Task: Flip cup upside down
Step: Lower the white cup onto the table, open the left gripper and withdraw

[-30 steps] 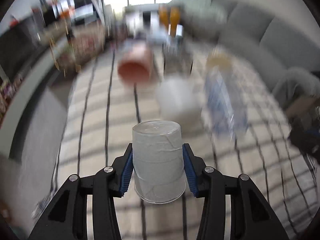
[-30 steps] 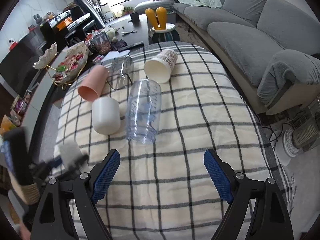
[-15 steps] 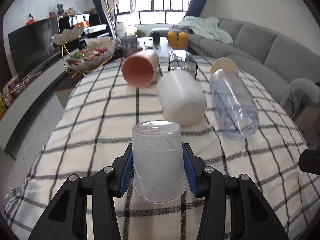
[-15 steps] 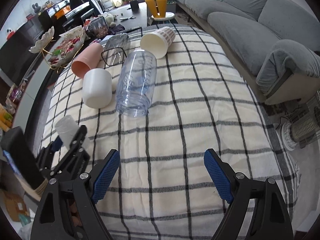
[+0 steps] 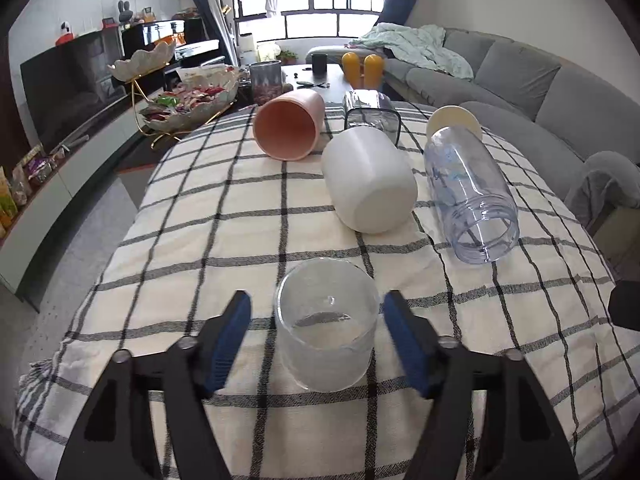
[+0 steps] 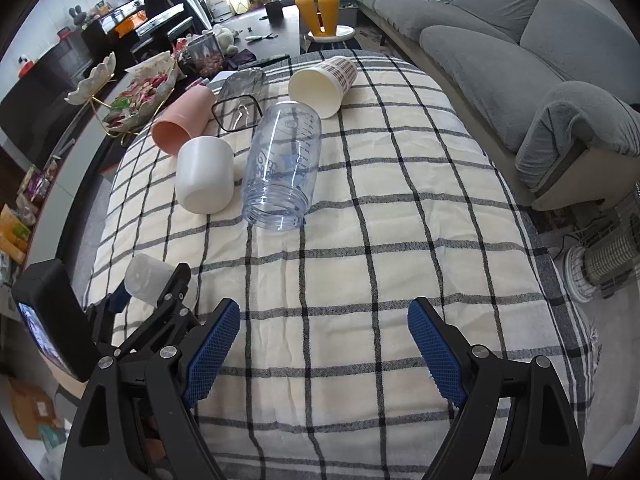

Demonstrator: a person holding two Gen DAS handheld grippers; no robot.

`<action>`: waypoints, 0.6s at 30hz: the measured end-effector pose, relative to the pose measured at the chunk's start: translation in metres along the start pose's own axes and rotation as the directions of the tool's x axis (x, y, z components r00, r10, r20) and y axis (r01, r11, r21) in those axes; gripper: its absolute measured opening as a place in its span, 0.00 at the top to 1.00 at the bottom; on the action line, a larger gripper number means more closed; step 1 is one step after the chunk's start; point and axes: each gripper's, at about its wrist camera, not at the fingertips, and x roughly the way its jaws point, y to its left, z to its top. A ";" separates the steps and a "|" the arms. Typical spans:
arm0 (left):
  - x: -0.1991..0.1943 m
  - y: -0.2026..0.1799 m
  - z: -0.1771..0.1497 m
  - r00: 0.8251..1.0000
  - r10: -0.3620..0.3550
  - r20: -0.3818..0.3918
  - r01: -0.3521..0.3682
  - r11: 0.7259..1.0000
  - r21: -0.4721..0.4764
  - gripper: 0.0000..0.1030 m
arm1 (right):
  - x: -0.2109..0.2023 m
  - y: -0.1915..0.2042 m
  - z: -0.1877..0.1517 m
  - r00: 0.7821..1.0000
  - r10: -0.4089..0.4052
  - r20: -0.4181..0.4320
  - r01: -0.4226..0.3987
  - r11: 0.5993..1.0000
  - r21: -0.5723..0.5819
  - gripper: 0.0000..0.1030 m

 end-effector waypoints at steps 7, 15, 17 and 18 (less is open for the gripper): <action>-0.016 0.007 0.002 0.999 0.029 -0.017 -0.029 1.000 -0.003 0.23 | -0.012 0.001 -0.003 0.998 0.000 0.063 0.000 1.000 -0.009 0.16; -0.049 0.026 0.004 0.999 0.031 -0.040 -0.033 0.998 -0.057 0.20 | -0.033 0.007 -0.009 0.983 -0.018 0.181 0.026 0.999 -0.043 0.16; -0.059 0.031 0.004 0.999 0.019 -0.049 -0.023 0.996 -0.081 0.18 | -0.040 0.011 -0.010 0.975 -0.020 0.222 0.034 0.998 -0.057 0.16; -0.064 0.034 0.004 0.999 0.020 -0.051 -0.025 0.996 -0.089 0.18 | -0.043 0.012 -0.011 0.971 -0.020 0.237 0.036 0.997 -0.063 0.16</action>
